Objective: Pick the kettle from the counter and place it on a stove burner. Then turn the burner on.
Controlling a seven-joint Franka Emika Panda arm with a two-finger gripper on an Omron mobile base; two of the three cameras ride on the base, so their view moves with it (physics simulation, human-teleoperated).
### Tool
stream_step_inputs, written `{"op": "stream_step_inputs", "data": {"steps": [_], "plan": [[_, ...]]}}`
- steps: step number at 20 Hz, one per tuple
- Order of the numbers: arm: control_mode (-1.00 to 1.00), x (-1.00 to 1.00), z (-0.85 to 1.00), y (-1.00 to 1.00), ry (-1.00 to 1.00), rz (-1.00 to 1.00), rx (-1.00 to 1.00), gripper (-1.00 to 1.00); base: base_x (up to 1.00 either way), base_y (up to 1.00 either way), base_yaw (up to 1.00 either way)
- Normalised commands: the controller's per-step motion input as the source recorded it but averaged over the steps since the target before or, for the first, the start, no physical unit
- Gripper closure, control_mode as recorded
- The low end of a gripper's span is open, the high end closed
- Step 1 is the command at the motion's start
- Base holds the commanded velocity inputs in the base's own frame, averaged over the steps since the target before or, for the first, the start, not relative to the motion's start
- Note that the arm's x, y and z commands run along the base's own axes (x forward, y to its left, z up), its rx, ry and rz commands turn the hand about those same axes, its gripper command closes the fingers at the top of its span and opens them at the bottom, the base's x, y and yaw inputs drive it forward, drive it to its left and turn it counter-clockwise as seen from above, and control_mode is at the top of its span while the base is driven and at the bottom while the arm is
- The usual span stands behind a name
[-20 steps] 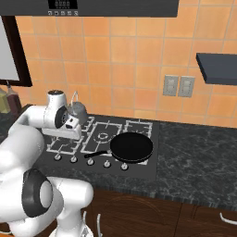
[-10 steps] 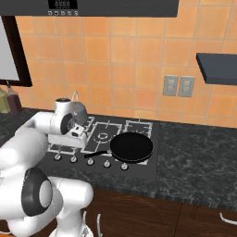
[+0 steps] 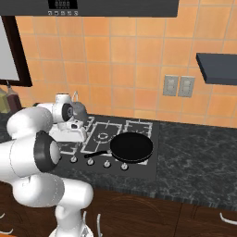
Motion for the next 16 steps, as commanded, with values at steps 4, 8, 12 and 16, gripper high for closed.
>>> {"op": "stream_step_inputs", "data": {"steps": [4, 8, 12, 16], "plan": [[-1.00, 0.00, -0.82, 0.00, 0.00, 0.00, 0.10, -1.00, 0.00, 0.00, 0.00], [-1.00, -0.05, -0.61, -0.01, 0.00, 0.00, 0.10, -1.00, 0.00, 0.00, 0.00], [-1.00, -0.09, -0.06, -0.05, -0.07, 0.00, 0.01, -1.00, 0.00, 0.00, 0.00], [-1.00, -0.03, 0.00, 0.00, -0.10, 0.00, 0.00, -1.00, 0.00, 0.00, 0.00]]}}
